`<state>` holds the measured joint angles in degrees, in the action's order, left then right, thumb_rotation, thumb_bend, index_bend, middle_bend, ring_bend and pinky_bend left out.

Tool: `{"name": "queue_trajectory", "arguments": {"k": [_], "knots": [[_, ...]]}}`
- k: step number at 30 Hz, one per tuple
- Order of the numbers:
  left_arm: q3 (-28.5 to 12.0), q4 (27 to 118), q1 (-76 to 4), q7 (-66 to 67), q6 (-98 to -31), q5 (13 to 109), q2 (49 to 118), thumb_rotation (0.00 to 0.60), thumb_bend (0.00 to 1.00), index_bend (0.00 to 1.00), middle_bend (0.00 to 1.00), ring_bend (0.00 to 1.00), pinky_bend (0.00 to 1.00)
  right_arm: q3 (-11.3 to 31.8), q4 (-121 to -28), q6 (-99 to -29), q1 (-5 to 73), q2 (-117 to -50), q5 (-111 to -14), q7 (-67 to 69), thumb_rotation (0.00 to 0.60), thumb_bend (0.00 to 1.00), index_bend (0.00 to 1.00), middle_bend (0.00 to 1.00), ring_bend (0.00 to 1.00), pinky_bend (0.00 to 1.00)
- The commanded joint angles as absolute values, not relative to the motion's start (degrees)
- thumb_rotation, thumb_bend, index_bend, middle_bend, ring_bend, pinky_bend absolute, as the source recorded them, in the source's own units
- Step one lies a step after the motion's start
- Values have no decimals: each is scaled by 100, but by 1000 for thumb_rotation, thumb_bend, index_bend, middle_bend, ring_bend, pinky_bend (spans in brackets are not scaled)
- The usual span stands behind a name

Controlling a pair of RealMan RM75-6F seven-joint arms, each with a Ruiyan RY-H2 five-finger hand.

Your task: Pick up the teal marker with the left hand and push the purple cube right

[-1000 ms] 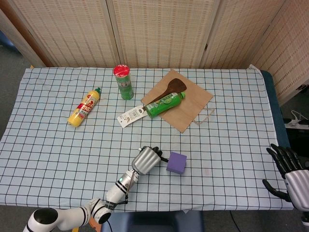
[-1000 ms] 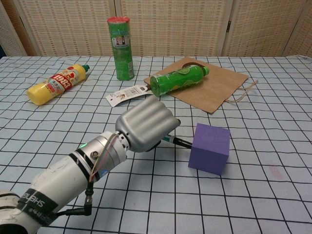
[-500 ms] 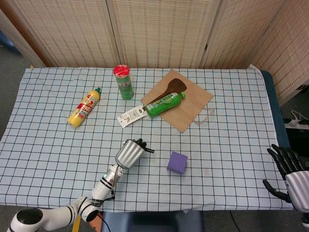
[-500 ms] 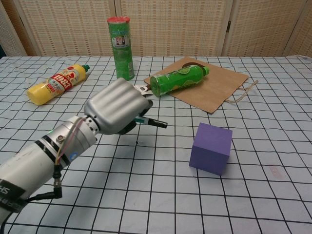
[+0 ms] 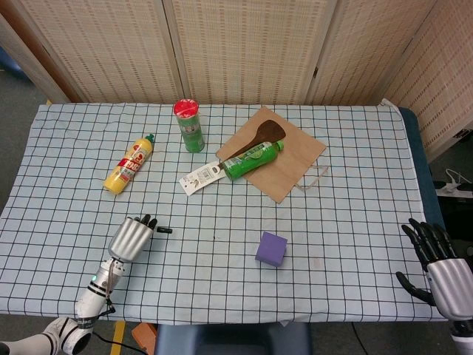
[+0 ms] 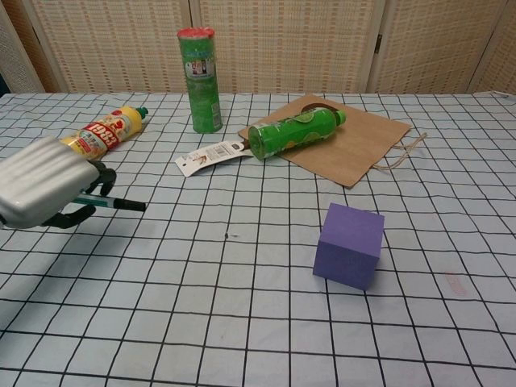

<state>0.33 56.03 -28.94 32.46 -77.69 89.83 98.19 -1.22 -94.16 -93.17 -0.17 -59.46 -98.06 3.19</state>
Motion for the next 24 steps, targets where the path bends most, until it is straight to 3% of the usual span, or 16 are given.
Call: {"name": "queue_trajectory", "arguments": {"k": [1, 7, 10, 13, 16, 21, 24], "knots": [[117, 5129, -2674, 2375, -7770, 8922, 9730, 600, 538, 664, 737, 770, 986, -52, -9445, -9257, 10, -5988, -9676, 272, 600, 173, 0, 0, 0, 26], [118, 4688, -2616, 1964, -7680, 8886, 9878, 600, 499, 535, 602, 610, 862, -35, -9470, -9206, 32, -6024, -9649, 175, 600, 173, 0, 0, 0, 28], [78, 4717, -2518, 2015, -7285, 8603, 9890, 600, 480, 298, 370, 425, 717, -57, -9480, -9164, 46, -6070, -9689, 68, 600, 173, 0, 0, 0, 27], [16, 4913, -2476, 2247, -7144, 8456, 9800, 600, 477, 67, 158, 263, 635, -79, -9493, -9129, 58, -6040, -9709, 84, 600, 173, 0, 0, 0, 28], [-28, 5280, -2423, 2241, -7080, 8357, 9649, 600, 470, 2, 89, 203, 564, -62, -9491, -9177, 43, -6038, -9703, 101, 600, 173, 0, 0, 0, 28], [-43, 6021, -2341, 2199, -7315, 8451, 9285, 600, 432, 0, 30, 108, 426, -65, -9486, -9221, 24, -6031, -9719, 124, 600, 173, 0, 0, 0, 27], [-6, 6904, -2183, 1994, -7709, 8624, 8791, 600, 405, 0, 5, 54, 339, -71, -9479, -9243, 14, -6025, -9735, 145, 600, 173, 0, 0, 0, 27]]}}
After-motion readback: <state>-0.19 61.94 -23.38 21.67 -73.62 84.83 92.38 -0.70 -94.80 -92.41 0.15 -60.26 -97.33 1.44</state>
